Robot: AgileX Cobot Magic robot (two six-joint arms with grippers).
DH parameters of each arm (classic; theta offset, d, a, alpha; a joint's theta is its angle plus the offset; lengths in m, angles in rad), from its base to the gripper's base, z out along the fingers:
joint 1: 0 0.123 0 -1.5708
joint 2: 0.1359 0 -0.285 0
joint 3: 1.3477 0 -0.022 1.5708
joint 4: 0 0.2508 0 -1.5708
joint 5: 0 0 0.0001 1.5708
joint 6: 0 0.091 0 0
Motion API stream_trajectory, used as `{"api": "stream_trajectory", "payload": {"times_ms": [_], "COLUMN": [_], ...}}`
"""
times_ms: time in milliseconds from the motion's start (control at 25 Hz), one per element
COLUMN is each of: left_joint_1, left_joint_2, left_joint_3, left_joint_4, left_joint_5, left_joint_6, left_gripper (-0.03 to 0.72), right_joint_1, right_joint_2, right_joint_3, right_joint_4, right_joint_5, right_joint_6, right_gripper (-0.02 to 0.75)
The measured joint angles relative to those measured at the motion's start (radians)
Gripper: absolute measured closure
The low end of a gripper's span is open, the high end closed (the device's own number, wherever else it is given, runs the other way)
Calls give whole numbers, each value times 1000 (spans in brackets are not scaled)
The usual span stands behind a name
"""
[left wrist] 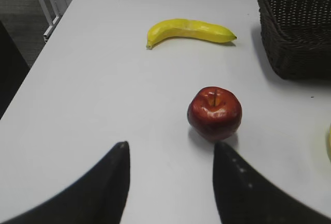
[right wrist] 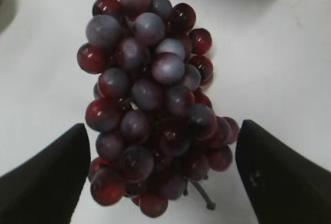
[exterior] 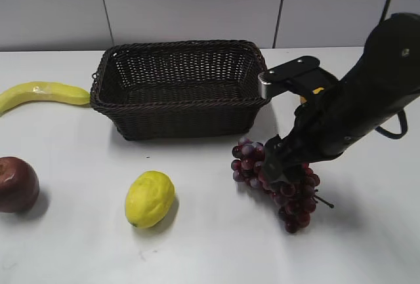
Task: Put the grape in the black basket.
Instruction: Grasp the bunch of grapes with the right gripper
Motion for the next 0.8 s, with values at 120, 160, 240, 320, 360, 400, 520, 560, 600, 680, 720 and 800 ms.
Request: {"api": "stream_trajectory", "payload": {"times_ms": [120, 160, 240, 320, 360, 400, 520, 560, 600, 680, 720, 800], "left_joint_1": [0, 0, 0, 0, 0, 0, 0, 0, 0, 0, 0, 0], "left_joint_2": [0, 0, 0, 0, 0, 0, 0, 0, 0, 0, 0, 0], "left_joint_3": [0, 0, 0, 0, 0, 0, 0, 0, 0, 0, 0, 0], "left_joint_4": [0, 0, 0, 0, 0, 0, 0, 0, 0, 0, 0, 0], "left_joint_5": [0, 0, 0, 0, 0, 0, 0, 0, 0, 0, 0, 0], "left_joint_6": [0, 0, 0, 0, 0, 0, 0, 0, 0, 0, 0, 0], "left_gripper": [199, 199, 199, 199, 199, 199, 199, 199, 199, 199, 199, 199], "right_joint_1": [8, 9, 10, 10, 10, 10, 10, 10, 10, 10, 10, 10], "right_joint_2": [79, 105, 149, 192, 212, 228, 254, 254, 254, 250, 243, 230], "right_joint_3": [-14, -17, -23, -23, -23, -23, -23, -23, -24, -26, -26, -26], "right_joint_4": [1, 2, 3, 3, 3, 3, 3, 3, 3, 2, 2, 2], "right_joint_5": [-37, -54, -90, -110, -114, -117, -117, -117, -115, -108, -105, -92], "right_joint_6": [-4, -4, -5, -7, -7, -7, -8, -8, -9, -9, -9, -9], "right_gripper": [69, 69, 69, 70, 71, 77, 133, 174, 220, 351, 379, 387]}}
